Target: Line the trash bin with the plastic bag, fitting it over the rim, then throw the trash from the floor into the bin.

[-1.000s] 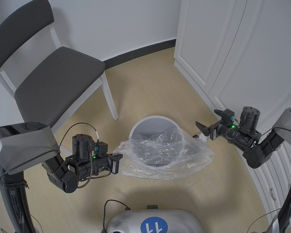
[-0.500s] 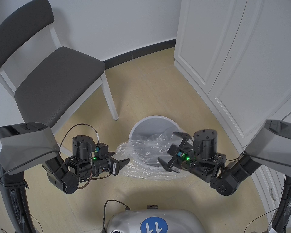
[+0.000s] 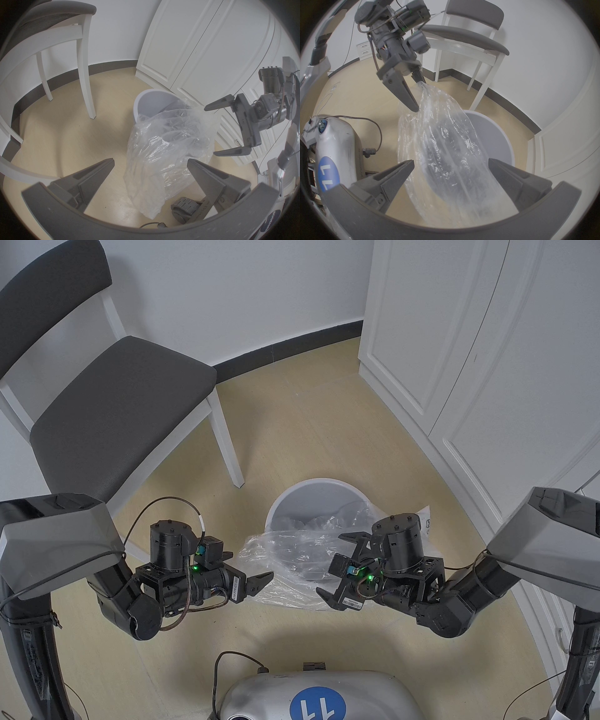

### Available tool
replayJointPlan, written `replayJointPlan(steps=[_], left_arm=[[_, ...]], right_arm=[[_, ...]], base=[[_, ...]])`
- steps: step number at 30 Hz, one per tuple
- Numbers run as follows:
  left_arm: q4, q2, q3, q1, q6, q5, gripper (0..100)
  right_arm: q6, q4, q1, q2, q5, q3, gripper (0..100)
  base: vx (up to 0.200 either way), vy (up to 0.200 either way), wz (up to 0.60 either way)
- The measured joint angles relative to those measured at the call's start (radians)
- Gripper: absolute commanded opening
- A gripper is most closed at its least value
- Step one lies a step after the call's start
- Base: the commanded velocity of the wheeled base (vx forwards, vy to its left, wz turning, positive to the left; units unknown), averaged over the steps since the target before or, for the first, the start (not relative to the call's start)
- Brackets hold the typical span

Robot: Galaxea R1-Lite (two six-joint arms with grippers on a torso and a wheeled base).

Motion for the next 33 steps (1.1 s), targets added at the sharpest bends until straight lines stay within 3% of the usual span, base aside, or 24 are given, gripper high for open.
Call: replayJointPlan(steps=[10, 11, 19, 28, 29, 33], left_arm=[[0.000, 0.003, -0.004, 0.000, 0.003, 0.000, 100], [0.000, 0.004, -0.005, 0.000, 0.003, 0.001, 100], [-0.001, 0.009, -0.006, 0.000, 0.003, 0.001, 100], [-0.017, 0.016, -0.001, -0.001, 0.004, 0.002, 100], [-0.020, 0.017, -0.001, -0.001, 0.005, 0.002, 100], [-0.031, 0.021, 0.000, -0.001, 0.004, 0.003, 100]], right_arm=[[-0.010, 0.003, -0.043, 0.074, -0.002, -0.089, 100], [-0.008, 0.003, -0.048, 0.082, -0.003, -0.102, 0], [0.030, -0.007, -0.058, 0.106, -0.002, -0.169, 0], [0.048, 0.001, -0.034, 0.067, 0.010, -0.134, 0], [0.048, 0.003, -0.031, 0.064, 0.010, -0.126, 100], [0.048, 0.004, -0.015, 0.055, 0.011, -0.089, 100]], base=[[0.000, 0.000, 0.00], [0.000, 0.000, 0.00], [0.000, 0.000, 0.00], [0.000, 0.000, 0.00], [0.000, 0.000, 0.00], [0.000, 0.000, 0.00]])
